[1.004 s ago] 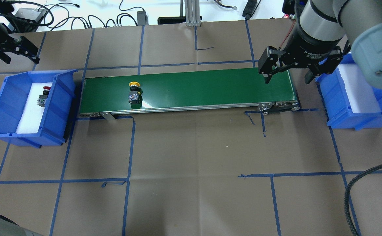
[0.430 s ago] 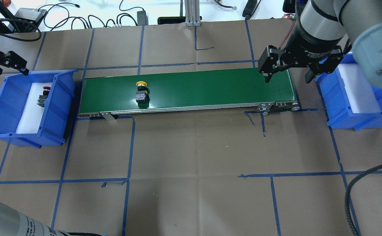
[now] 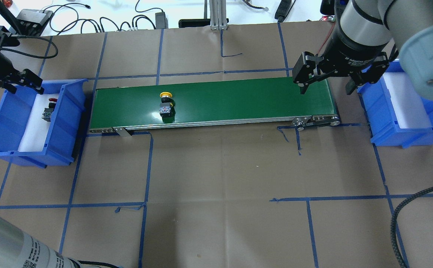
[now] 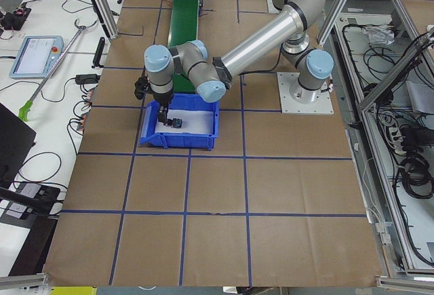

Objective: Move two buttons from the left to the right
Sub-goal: 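Lower the left gripper into the bin and grasp the red-capped button, then carry the red button onto the conveyor and release it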

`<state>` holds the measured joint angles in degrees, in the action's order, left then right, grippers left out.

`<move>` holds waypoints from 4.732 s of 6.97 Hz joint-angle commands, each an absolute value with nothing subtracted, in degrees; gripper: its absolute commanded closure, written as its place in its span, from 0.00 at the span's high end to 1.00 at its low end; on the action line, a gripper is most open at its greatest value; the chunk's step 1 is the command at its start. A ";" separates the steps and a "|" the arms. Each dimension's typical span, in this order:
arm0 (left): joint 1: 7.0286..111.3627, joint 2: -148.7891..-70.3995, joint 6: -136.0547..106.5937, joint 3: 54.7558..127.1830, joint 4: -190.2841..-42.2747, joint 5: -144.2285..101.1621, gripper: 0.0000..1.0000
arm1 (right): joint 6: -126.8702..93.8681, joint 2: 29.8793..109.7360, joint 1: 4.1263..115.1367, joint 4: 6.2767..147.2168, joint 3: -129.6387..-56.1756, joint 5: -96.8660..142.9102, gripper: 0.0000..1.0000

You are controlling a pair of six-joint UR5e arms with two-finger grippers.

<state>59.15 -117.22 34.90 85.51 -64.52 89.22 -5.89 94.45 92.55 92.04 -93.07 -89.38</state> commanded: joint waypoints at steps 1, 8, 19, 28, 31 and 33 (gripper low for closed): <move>58.98 -119.53 34.89 87.61 -61.45 89.30 0.99 | -5.89 94.48 92.55 92.02 -93.08 -89.38 1.00; 58.89 -120.15 34.89 94.75 -52.56 89.21 0.63 | -5.89 94.39 92.55 92.02 -93.60 -89.38 1.00; 58.00 -108.20 32.01 80.86 -80.06 88.86 0.12 | -5.80 94.31 92.46 92.20 -93.34 -89.38 1.00; 78.48 -109.85 -1.39 84.19 -78.75 88.59 0.12 | -5.19 94.31 92.20 92.28 -93.78 -89.47 1.00; 79.27 -110.39 -1.76 95.06 -61.33 88.68 0.12 | -5.19 94.31 92.20 92.20 -93.87 -89.47 1.00; 79.54 -110.39 -1.58 100.26 -54.69 88.59 0.12 | -5.19 94.31 92.20 92.11 -93.87 -89.47 1.00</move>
<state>79.35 -110.36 -1.65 97.28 -58.54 88.65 -5.18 94.31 92.20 92.18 -93.86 -89.47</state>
